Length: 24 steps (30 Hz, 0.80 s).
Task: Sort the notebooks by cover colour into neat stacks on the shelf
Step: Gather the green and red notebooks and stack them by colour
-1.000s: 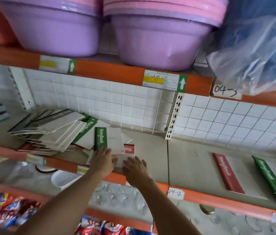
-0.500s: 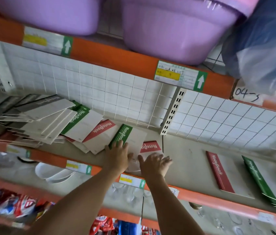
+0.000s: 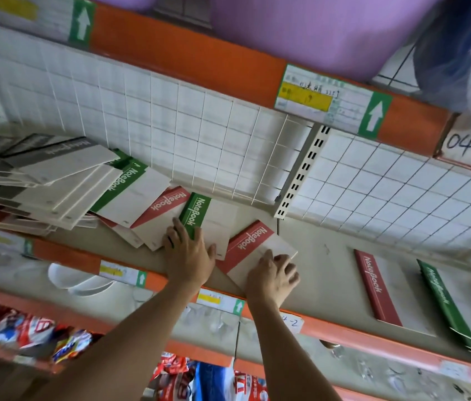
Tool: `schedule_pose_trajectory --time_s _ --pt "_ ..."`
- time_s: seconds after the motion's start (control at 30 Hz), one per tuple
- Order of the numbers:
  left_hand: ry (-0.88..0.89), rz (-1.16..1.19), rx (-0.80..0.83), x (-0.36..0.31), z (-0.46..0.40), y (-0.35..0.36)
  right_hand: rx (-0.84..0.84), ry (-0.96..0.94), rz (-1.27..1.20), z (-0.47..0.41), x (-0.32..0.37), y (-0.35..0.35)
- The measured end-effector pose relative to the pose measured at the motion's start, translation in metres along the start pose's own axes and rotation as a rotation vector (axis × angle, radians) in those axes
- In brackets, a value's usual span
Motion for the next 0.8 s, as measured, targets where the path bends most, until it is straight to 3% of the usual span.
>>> schedule_pose_trajectory --time_s 0.2,0.37,0.43,0.57,0.8 --pt "-0.08 -0.062 0.04 -0.003 0.004 -0.005 -0.081 -0.178 0.006 0.002 0.01 0.0" --pt "-0.044 -0.069 0.036 -0.004 0.005 -0.009 -0.029 -0.31 -0.135 -0.007 0.008 0.01" --pt "-0.009 -0.038 0.002 -0.005 0.005 -0.01 -0.075 -0.236 -0.133 -0.004 0.006 0.007" --pt "0.034 0.02 -0.064 -0.007 0.003 -0.01 -0.046 0.133 -0.073 0.0 -0.007 -0.004" --pt "-0.055 0.081 -0.036 -0.001 0.004 -0.011 0.047 0.281 -0.103 -0.005 -0.014 -0.005"
Point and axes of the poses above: each hand's wrist, its own z-axis away from the middle knuckle, its own y-axis out of the palm, x = y × z, the point moved 4 cm from there along -z, towards the middle knuckle, and after that the axes turned 11 degrees about z, right-handed, at the moved point
